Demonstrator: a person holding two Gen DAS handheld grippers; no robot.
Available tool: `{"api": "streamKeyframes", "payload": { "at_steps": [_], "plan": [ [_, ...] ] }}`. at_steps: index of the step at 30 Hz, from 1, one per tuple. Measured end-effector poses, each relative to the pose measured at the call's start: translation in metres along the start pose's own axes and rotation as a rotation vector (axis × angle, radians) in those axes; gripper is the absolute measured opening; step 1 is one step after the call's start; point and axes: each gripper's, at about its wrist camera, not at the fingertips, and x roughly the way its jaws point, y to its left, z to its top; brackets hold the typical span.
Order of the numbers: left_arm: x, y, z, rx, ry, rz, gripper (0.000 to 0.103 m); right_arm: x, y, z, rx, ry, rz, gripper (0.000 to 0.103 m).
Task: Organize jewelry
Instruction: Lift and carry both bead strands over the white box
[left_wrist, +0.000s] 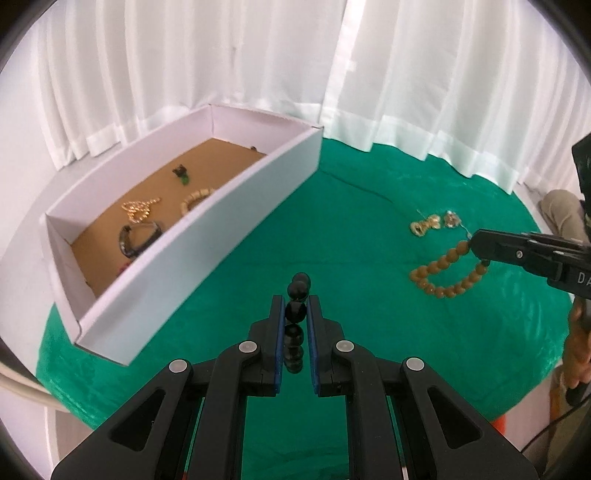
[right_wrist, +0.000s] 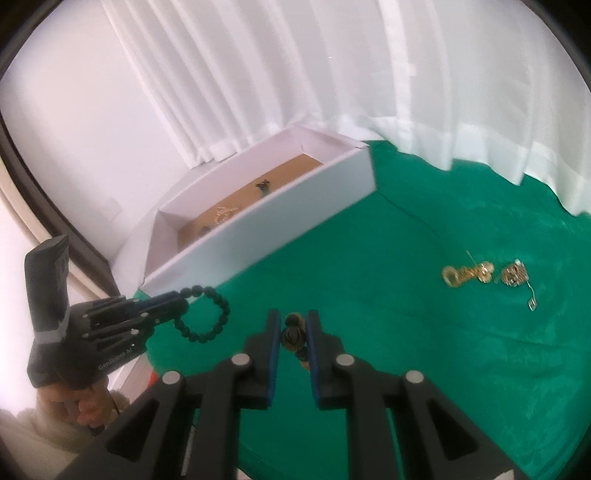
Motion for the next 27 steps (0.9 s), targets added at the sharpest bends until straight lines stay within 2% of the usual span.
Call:
{"api": "streamKeyframes", "payload": {
  "at_steps": [9,13,22,27],
  "plan": [
    [0.005,0.011,0.004,0.001,-0.02,0.058,0.01,0.018,0.016,0.018,-0.035,0.019,0.001,0.014],
    [0.01,0.017,0.006,-0.006,-0.009,0.046,0.01,0.025,0.021,0.02,-0.042,0.032,0.003,0.014],
    [0.014,0.034,0.019,-0.064,0.058,-0.098,0.01,0.043,0.034,0.034,-0.075,0.063,0.014,0.014],
    [0.003,0.061,0.067,-0.115,0.042,-0.178,0.01,0.057,0.049,0.062,-0.127,0.065,0.024,0.014]
  ]
}}
